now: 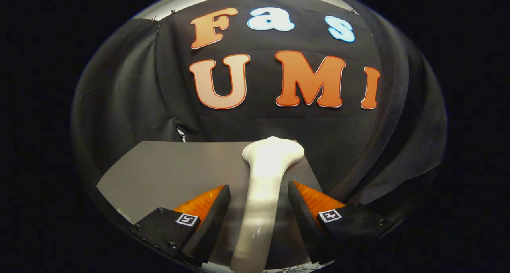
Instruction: Iron the clothes twice with a garment steamer, once on the left side and once on the right side.
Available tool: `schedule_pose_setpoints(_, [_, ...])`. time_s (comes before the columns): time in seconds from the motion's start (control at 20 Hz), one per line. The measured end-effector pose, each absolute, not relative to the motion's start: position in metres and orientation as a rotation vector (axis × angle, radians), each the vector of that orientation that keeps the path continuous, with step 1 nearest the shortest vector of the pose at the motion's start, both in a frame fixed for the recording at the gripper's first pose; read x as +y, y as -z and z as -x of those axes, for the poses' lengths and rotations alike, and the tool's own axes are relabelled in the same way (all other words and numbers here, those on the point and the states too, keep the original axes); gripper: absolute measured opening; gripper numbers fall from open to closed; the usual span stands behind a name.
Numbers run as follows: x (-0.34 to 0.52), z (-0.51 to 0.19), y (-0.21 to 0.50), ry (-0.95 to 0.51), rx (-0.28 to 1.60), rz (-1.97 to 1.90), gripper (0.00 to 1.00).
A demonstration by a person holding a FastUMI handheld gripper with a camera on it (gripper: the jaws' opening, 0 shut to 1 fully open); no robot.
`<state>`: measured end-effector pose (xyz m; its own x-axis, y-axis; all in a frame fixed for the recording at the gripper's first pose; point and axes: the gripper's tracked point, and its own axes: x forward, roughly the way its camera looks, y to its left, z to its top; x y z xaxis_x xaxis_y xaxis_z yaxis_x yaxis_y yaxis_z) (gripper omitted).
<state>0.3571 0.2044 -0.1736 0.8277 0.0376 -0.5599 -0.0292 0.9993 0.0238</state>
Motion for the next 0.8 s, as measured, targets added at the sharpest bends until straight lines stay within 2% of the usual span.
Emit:
schedule_pose_setpoints(0.1, [0.197,-0.358,0.188,-0.021,0.657,-0.030,0.92])
schedule_pose_setpoints(0.15, [0.192,-0.363,0.184,-0.012,0.628,-0.015,0.90])
schedule_pose_setpoints(0.4, [0.189,-0.367,0.186,-0.011,0.589,0.019,0.71])
schedule_pose_setpoints(0.6, [0.210,-0.357,0.181,-0.096,0.595,0.027,0.55])
schedule_pose_setpoints(0.8, [0.214,-0.348,0.172,-0.130,0.552,-0.005,0.52])
